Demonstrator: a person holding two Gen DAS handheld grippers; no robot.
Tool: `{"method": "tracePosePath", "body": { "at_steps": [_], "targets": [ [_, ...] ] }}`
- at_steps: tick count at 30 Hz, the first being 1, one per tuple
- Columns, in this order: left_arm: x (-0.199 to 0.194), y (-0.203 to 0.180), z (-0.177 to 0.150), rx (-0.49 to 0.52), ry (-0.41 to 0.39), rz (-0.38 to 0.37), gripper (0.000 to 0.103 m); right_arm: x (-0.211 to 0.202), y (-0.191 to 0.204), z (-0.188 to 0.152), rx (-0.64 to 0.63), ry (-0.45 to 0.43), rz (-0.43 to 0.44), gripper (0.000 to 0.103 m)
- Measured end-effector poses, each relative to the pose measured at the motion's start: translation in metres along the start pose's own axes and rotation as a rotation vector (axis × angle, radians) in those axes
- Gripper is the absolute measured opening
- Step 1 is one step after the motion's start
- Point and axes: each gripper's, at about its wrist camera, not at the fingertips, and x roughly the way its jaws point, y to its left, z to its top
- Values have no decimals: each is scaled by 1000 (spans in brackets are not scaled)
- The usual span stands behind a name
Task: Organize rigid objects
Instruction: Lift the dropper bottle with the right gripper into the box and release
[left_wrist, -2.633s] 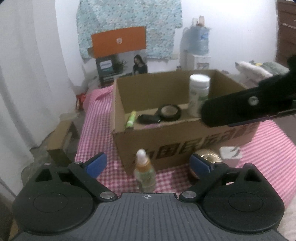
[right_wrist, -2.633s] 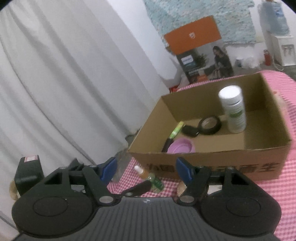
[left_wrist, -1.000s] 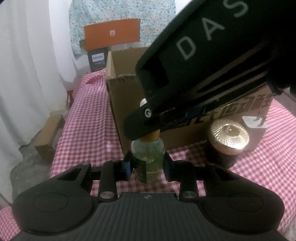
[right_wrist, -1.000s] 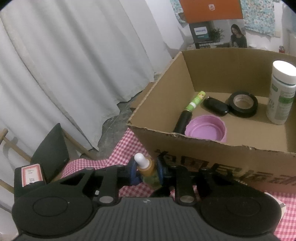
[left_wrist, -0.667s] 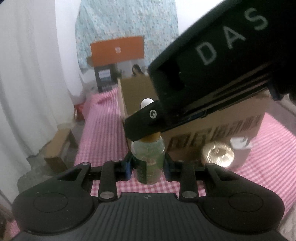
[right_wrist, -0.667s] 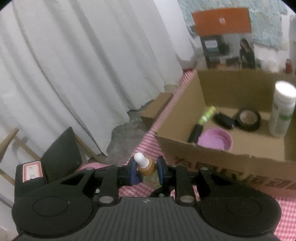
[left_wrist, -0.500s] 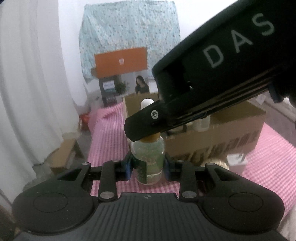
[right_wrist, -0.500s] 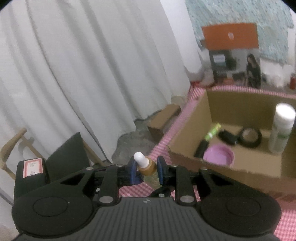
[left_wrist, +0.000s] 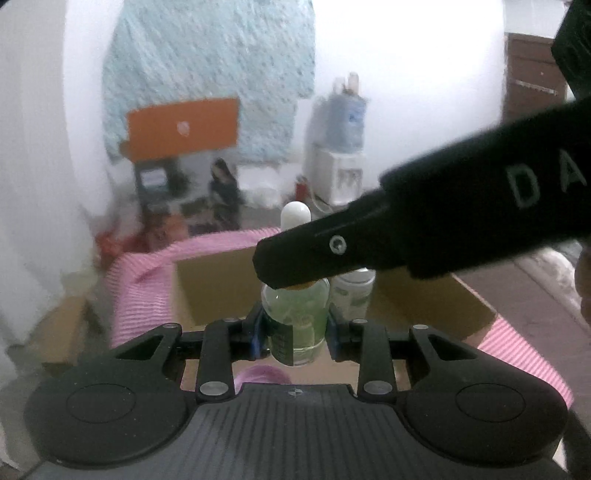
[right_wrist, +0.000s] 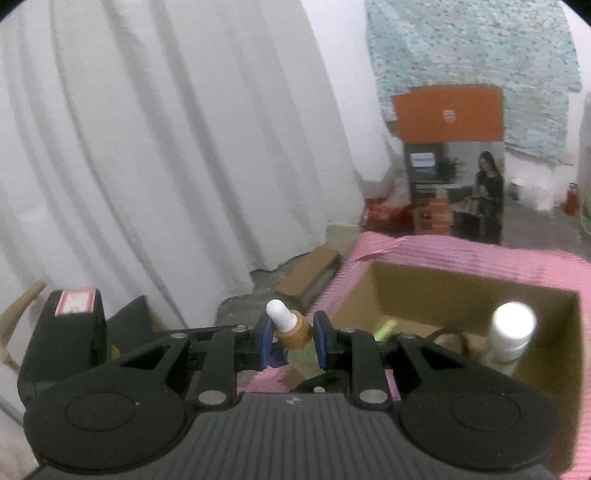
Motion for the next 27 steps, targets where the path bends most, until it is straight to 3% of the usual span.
{"method": "tracePosePath", "body": {
  "at_steps": [7,16,27],
  "targets": [
    [72,-2,4,-3,165,-47,31,35,-66,18,95,105,-39,26],
    [132,8,-1,-32,358,-44,31,88,-138,4,251,225,-19,26],
    [149,12,2,-46,448,-36,32,116,-171,-19,327,318,18,26]
  ]
}}
